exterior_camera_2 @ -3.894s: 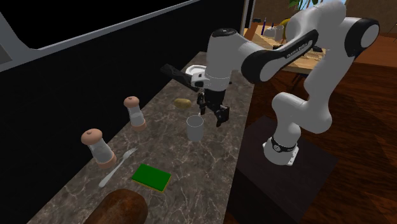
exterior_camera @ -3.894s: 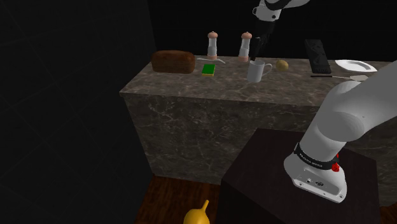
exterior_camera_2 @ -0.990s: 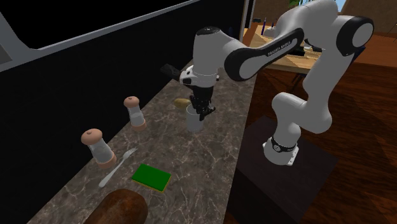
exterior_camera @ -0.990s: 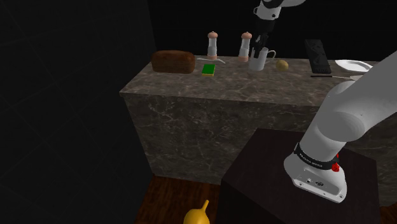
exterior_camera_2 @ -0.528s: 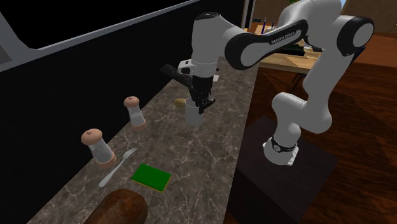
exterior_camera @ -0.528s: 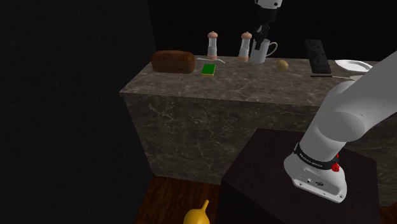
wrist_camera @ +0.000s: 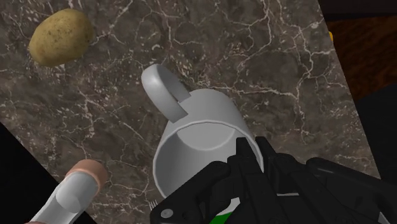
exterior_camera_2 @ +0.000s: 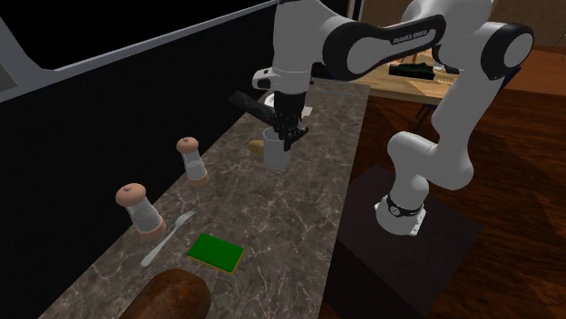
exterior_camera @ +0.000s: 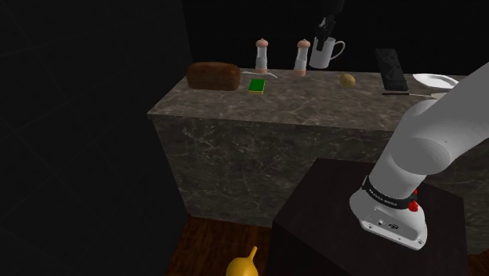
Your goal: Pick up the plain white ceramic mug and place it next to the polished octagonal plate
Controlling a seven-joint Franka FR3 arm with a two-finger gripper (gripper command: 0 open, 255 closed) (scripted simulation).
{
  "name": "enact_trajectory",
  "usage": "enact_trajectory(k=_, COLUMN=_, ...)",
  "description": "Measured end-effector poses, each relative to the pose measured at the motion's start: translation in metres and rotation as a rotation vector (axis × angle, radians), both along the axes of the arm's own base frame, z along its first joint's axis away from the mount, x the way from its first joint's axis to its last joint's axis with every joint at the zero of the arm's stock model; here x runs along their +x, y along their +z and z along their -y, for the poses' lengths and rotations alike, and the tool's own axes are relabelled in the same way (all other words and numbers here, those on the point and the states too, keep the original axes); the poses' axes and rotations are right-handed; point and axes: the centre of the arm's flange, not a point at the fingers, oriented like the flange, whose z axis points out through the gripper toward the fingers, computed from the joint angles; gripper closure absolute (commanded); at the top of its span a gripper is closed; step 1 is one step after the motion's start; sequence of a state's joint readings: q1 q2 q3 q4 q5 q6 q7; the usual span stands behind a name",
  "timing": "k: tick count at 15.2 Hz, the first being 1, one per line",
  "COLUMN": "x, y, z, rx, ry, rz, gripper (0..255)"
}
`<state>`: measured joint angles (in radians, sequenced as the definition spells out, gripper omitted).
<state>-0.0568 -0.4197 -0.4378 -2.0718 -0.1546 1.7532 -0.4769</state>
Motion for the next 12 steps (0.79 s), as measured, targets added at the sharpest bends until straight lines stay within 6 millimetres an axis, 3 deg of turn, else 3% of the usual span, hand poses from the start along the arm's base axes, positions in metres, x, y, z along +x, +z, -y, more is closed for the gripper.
enact_trajectory(k=5, x=-0.006, y=0.020, z=0.003, rx=0.000, ry=0.000, rz=0.000, gripper=255)
enact_trajectory(k=12, x=-0.076, y=0.014, z=0.052, rx=0.000, ry=-0.001, rz=0.000, gripper=255)
